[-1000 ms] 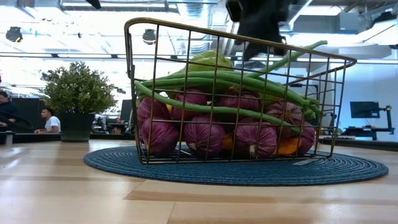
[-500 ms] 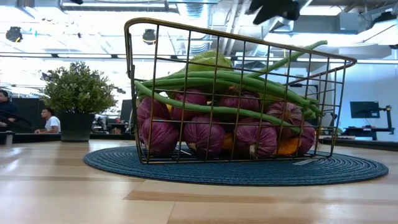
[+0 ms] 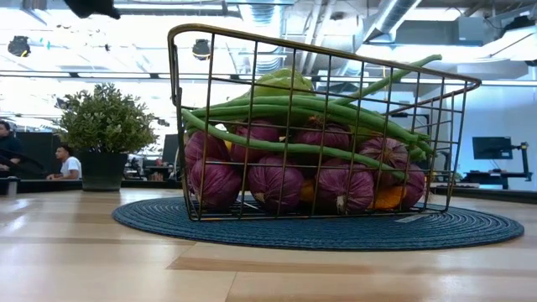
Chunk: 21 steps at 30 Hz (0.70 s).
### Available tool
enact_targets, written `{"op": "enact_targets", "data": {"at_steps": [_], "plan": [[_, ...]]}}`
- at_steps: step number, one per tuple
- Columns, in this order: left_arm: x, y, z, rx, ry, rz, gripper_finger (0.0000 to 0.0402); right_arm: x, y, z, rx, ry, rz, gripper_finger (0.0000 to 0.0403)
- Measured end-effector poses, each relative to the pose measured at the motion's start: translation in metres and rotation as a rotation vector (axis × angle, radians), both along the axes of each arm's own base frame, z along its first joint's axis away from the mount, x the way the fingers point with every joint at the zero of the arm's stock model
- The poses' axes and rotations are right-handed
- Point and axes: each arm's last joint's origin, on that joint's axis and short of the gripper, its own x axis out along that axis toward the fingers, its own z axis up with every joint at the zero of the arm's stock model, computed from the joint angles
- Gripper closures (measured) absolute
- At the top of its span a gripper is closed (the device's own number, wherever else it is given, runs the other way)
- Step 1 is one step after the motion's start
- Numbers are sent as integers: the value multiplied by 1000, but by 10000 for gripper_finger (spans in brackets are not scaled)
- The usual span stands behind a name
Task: Build produce basket
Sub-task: Return to Home Position
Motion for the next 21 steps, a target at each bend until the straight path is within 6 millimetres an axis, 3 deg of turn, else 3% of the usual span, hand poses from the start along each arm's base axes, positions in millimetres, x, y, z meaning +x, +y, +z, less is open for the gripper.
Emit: {"op": "enact_targets", "data": {"at_steps": [4,14,18,21], "plan": [[4,-2,2,45,-30,-63,258,2,12,8,-186,-109,190,229],[-6,-8,4,81,-36,-199,258,-24,4,9,-167,-222,218,231],[-9,-11,2,81,-61,-219,258,-36,4,-3,-161,-342,266,228],[-11,-15,-13,64,-80,-255,258,-41,2,-23,-121,-368,252,227]]}}
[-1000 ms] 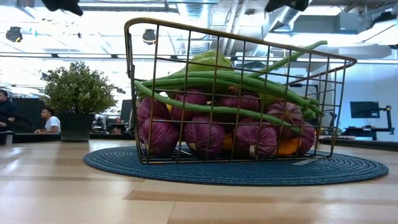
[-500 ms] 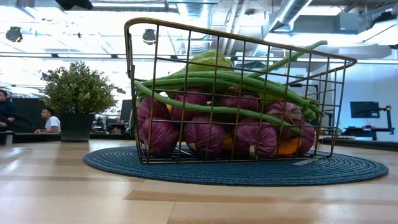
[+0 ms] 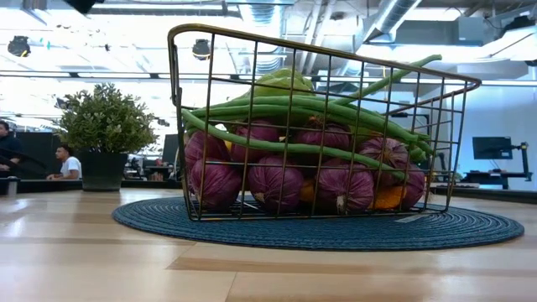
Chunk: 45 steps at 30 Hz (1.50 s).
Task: Build produce basket
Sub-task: Return to Home Position
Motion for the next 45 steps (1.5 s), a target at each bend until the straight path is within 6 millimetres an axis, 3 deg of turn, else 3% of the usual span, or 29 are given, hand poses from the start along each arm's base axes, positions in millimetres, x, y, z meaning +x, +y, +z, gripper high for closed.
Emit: {"op": "enact_targets", "data": {"at_steps": [6,14,26,35,41,45], "plan": [[2,-6,-31,-93,-124,-80,258,-11,-3,-22,41,-82,48,231],[-1,1,-53,-96,-215,-52,258,-33,-17,-16,27,-166,92,229],[5,13,-52,4,-258,20,258,-49,-40,-18,-22,-110,18,231],[10,23,-54,4,-253,75,258,-72,-54,-18,-45,-129,32,232],[17,25,-77,-52,-286,69,258,-90,-60,-60,-28,-219,-6,234],[19,28,-79,-56,-298,81,258,-108,-65,-84,5,-296,-42,232]]}}
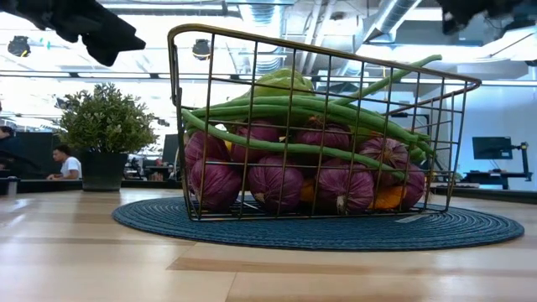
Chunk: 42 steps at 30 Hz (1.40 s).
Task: Build produce basket
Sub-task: Return to Home Position
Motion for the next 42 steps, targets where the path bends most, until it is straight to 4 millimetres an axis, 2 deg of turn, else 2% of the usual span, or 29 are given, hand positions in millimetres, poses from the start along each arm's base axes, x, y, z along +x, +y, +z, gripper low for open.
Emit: {"op": "enact_targets", "data": {"at_steps": [7,11,19,23,36,39,42], "plan": [[1,6,0,14,2,44,258,-28,-4,-29,48,-82,-31,233],[2,8,0,36,7,46,258,-27,-4,-42,45,-15,-33,234],[2,12,-4,34,50,29,258,-27,-5,-47,68,28,-56,230],[3,15,-3,36,44,16,258,-26,-5,-54,106,102,-59,230],[13,21,-7,-3,67,79,258,-27,-5,-53,108,98,-59,230],[12,19,-6,-19,60,42,258,-27,-5,-53,113,97,-59,232],[2,19,-3,-18,46,22,258,-27,-5,-53,127,94,-59,234]]}}
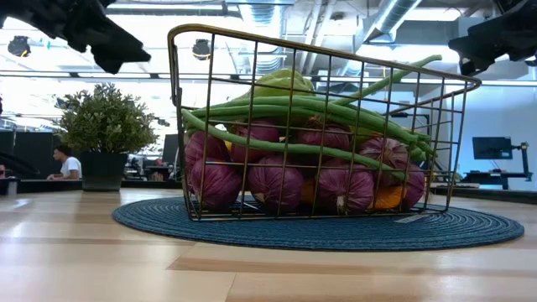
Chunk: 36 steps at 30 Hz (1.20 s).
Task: Build produce basket
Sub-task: Return to Home Position
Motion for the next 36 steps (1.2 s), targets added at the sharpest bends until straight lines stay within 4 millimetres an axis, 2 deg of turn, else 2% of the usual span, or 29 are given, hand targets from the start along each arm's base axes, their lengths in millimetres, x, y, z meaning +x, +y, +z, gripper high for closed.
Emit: {"op": "enact_targets", "data": {"at_steps": [4,14,24,27,36], "plan": [[-19,1,-3,-35,24,5,258,0,0,2,3,-18,0,233],[-49,1,3,-17,-130,-91,258,0,0,2,-7,-23,1,234],[-35,-2,-51,-121,-183,-114,258,0,0,2,-8,-26,1,230],[-31,-2,-56,-97,-223,-121,258,0,0,2,-7,-25,1,230],[-33,-1,-62,-53,-165,-101,258,0,0,1,-38,-18,-1,230]]}}
